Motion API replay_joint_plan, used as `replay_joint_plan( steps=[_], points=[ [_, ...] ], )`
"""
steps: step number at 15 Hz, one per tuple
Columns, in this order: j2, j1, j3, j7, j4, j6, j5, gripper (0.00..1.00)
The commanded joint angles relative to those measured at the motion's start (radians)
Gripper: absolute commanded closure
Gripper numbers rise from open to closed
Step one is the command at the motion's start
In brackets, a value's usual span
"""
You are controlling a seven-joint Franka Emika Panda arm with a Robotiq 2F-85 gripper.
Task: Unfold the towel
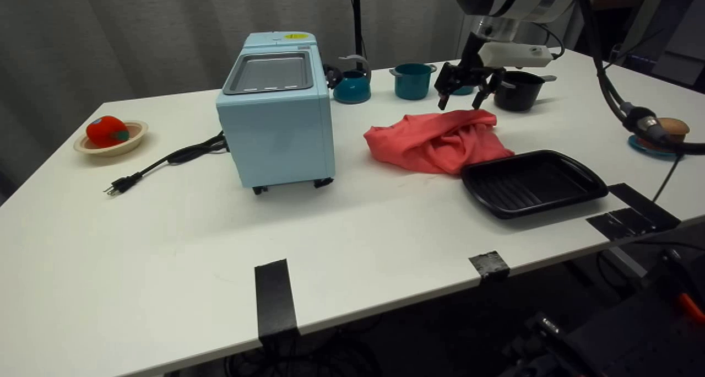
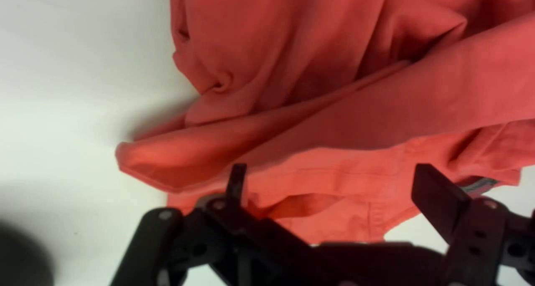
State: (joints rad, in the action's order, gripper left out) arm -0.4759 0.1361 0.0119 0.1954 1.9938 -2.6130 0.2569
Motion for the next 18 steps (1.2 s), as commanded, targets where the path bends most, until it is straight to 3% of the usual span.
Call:
replay_joint_plan(
  steps=[1, 4, 6, 14, 16, 18],
  points=[
    [-0.055, -0.043, 0.063, -0.193, -0.077, 0.043, -0.092, 0.0],
    [-0.074, -0.054, 0.077, -0.301, -0.103, 0.077, -0.11, 0.0],
    [-0.089, -0.049, 0.066, -0.33, -0.119, 0.083, -0.097, 0.26],
    [-0.096, -0.047, 0.048, -0.4, -0.154, 0.152, -0.075, 0.89],
    [-0.072, -0.052, 0.041, -0.384, -0.144, 0.135, -0.081, 1.0],
    [-0.038, -0.055, 0.024, -0.362, -0.123, 0.116, -0.076, 1.0]
  ],
)
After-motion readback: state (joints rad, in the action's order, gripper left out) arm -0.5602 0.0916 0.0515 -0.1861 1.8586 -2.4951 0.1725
